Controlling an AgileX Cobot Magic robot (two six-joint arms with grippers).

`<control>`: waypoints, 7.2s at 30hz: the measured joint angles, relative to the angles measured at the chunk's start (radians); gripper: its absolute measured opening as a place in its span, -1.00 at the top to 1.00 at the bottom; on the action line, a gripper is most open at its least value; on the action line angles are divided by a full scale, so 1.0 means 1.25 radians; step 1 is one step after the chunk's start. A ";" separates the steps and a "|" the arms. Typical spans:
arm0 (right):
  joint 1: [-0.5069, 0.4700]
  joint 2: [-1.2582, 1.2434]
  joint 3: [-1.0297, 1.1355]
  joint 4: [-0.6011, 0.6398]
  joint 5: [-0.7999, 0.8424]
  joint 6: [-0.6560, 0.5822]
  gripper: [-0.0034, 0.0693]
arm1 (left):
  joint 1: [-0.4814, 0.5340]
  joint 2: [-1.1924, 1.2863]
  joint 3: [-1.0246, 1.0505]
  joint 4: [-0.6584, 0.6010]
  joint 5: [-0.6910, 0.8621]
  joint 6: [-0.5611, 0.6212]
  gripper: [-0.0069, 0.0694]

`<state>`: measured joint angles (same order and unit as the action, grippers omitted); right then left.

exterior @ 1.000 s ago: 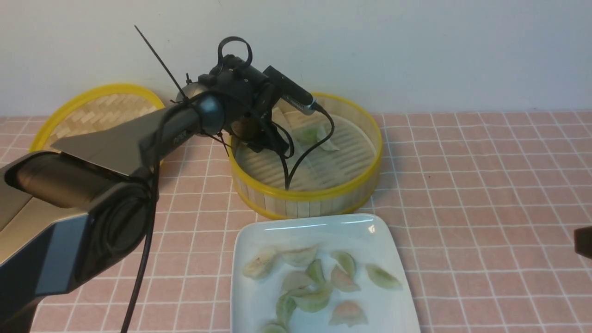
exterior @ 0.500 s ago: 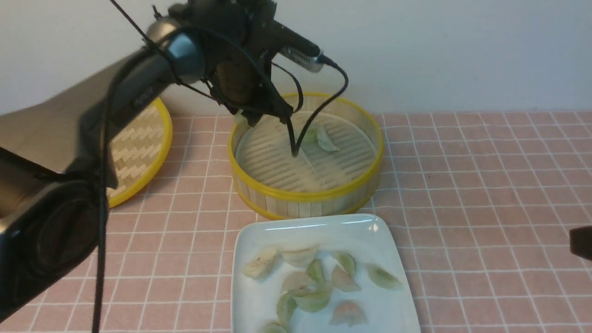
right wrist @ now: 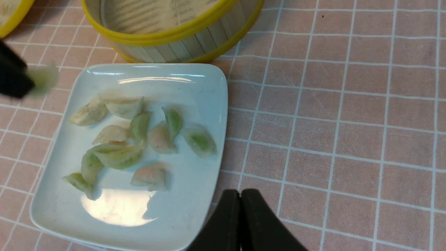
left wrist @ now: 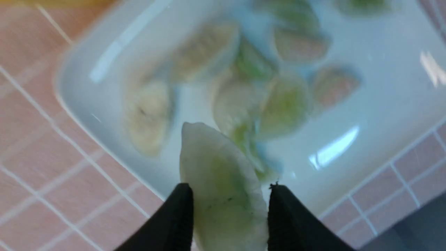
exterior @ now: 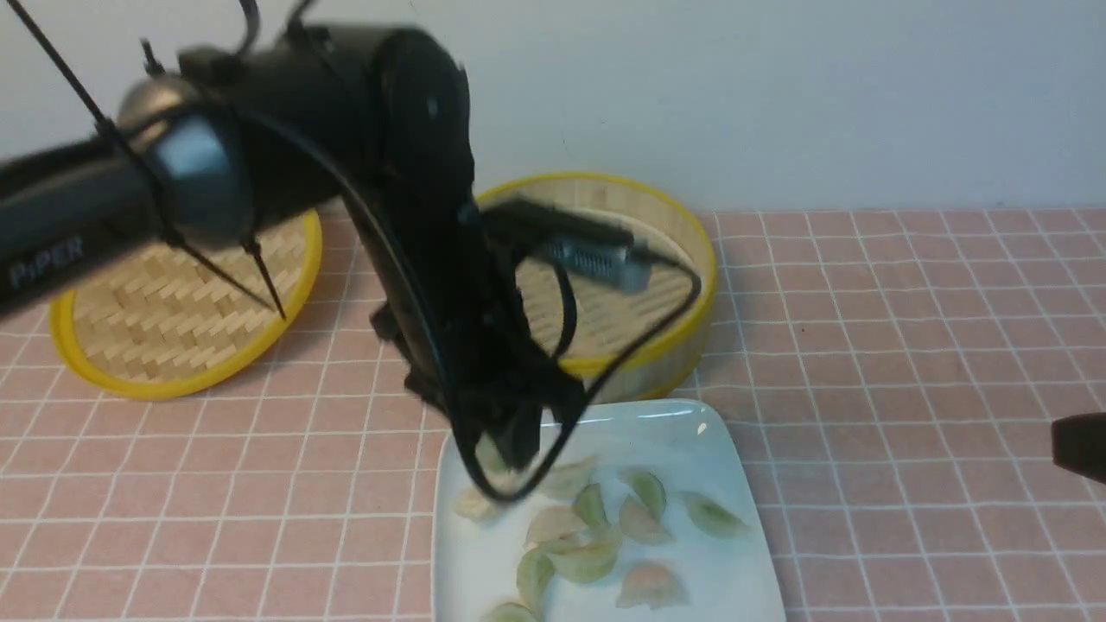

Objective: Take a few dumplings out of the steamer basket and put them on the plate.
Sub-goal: Use the left arm to put the dumpling into the plate, then use the right arm to grab a dumpling from inside the steamer, then use the right arm to put the dumpling into the plate, then use the right arm to grab a dumpling from inside the steamer, then use the right arm to put the dumpling into the plate

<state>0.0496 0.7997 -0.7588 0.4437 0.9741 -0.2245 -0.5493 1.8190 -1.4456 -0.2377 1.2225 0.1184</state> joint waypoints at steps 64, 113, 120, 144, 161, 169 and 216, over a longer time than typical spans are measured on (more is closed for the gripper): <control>0.267 1.429 -1.348 -0.151 0.126 0.011 0.43 | -0.027 -0.653 0.278 0.219 -0.003 -0.213 0.83; 0.255 1.261 -1.226 -0.151 0.073 0.003 -0.55 | -0.027 -0.653 0.278 0.268 0.016 -0.214 0.83; 0.254 1.444 -1.422 -0.095 0.096 -0.111 -0.55 | -0.027 -0.653 0.278 0.269 0.022 -0.234 0.83; 0.254 1.524 -1.463 -0.014 0.030 -0.454 -0.47 | -0.027 -0.653 0.278 0.294 0.023 -0.261 0.83; 0.253 1.505 -1.474 -0.032 0.129 -0.453 -0.08 | -0.027 -0.653 0.278 0.304 0.023 -0.262 0.83; 0.227 1.458 -1.569 -0.074 0.223 -0.312 -0.08 | -0.027 -0.653 0.278 0.307 0.023 -0.262 0.83; 0.403 0.710 -0.330 -0.162 0.168 0.089 -0.67 | -0.027 -0.653 0.278 0.274 -0.039 -0.262 0.83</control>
<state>0.5528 1.6877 -1.1707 0.2408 1.1840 -0.1128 -0.5829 1.0023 -1.0983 0.1042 1.1739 -0.2088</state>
